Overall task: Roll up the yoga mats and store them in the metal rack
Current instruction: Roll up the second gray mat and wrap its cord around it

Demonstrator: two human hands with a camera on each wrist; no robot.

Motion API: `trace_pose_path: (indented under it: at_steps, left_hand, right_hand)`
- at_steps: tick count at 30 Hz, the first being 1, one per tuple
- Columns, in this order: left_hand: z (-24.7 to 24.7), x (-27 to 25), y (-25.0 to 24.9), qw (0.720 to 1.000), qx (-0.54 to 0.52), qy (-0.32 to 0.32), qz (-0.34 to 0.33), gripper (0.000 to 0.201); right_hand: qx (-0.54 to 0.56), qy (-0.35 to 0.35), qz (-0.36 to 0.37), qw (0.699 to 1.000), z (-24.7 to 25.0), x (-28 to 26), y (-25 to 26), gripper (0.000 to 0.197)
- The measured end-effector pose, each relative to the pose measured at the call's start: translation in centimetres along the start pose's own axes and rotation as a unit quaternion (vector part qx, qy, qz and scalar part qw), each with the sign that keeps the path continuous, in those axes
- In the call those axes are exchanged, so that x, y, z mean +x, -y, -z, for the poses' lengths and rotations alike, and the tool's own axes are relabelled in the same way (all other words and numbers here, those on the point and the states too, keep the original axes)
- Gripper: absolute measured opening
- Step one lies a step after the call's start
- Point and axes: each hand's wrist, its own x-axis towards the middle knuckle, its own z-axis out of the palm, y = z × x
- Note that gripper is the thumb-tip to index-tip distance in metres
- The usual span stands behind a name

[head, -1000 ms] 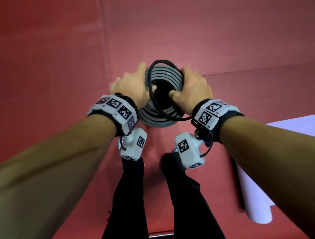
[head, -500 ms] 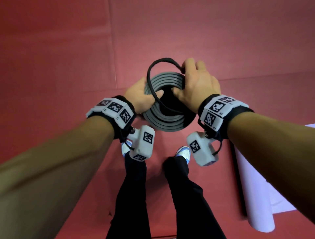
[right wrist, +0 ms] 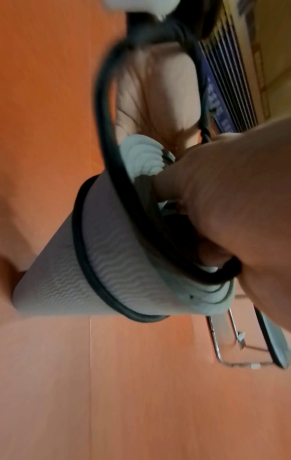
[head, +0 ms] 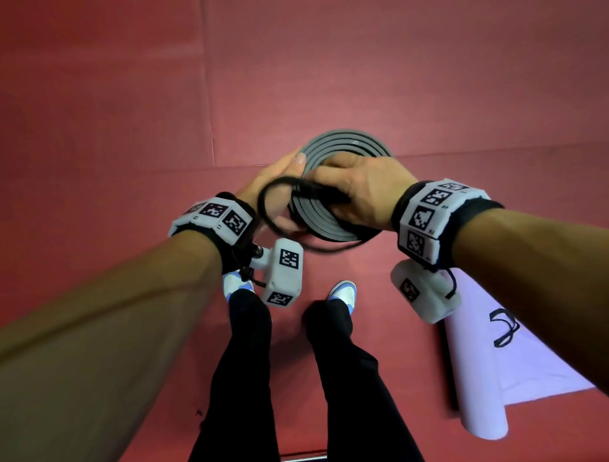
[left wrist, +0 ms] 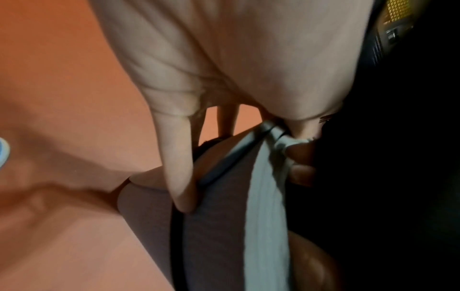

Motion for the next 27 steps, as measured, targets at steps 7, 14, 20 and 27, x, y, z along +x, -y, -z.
trace_pose_path:
  at_steps: [7, 14, 20, 27]
  left_hand:
    - [-1.1, 0.0, -0.5, 0.999, -0.043, 0.005, 0.031, 0.025]
    - [-2.1, -0.5, -0.5, 0.997, -0.067, -0.013, 0.043, 0.02]
    - [-0.8, 0.7, 0.5, 0.984, 0.166, -0.066, 0.02, 0.039]
    - [1.5, 1.0, 0.5, 0.974, 0.171, -0.13, 0.078, 0.056]
  right_hand:
    - [-0.059, -0.015, 0.075, 0.995, -0.1, -1.2, -1.1, 0.027]
    - [-0.141, 0.035, -0.003, 0.989, 1.0, -1.4, 0.1, 0.044]
    - [-0.065, -0.015, -0.256, 0.964, 1.9, -0.8, -0.4, 0.081]
    - [0.157, 0.111, -0.239, 0.952, 2.3, 0.9, -0.2, 0.062]
